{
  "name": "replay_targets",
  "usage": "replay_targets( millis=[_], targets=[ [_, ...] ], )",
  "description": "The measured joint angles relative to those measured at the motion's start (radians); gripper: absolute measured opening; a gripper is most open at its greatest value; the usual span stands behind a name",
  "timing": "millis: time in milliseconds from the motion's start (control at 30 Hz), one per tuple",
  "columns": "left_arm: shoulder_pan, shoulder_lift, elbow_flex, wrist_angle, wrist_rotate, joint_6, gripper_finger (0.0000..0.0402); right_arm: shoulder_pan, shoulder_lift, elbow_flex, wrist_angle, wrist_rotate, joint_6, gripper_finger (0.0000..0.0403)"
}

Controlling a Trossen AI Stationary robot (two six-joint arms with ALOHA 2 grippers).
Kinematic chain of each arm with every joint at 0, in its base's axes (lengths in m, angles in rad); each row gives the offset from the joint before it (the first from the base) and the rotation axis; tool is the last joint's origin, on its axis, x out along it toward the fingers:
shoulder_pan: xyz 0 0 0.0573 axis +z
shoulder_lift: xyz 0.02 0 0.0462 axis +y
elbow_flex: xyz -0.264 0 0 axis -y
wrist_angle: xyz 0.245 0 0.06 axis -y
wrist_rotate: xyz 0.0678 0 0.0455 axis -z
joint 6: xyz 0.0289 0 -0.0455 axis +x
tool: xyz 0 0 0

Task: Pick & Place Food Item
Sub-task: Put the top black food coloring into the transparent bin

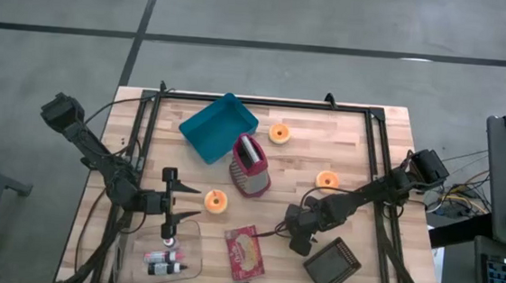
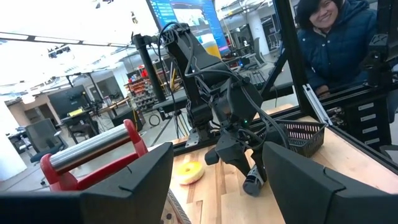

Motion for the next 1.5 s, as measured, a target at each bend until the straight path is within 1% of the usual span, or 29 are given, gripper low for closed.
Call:
replay_targets(
  millis=[433,667,1500],
  targets=[
    [0.0,0.0,0.0,0.0,0.0,0.0,0.0252,0.0,0.0,0.0,0.0,0.0,0.0,0.0103],
    [0.0,0.0,0.0,0.0,0.002,0.0,0.0252,0.001,0.0,0.0,0.003,0.028,-0.003,0.0103],
    [0.0,0.0,0.0,0.0,0.024,-0.003,0.0252,0.028,0.001,-0.001,0.124,0.2,-0.077,0.0103]
  ],
)
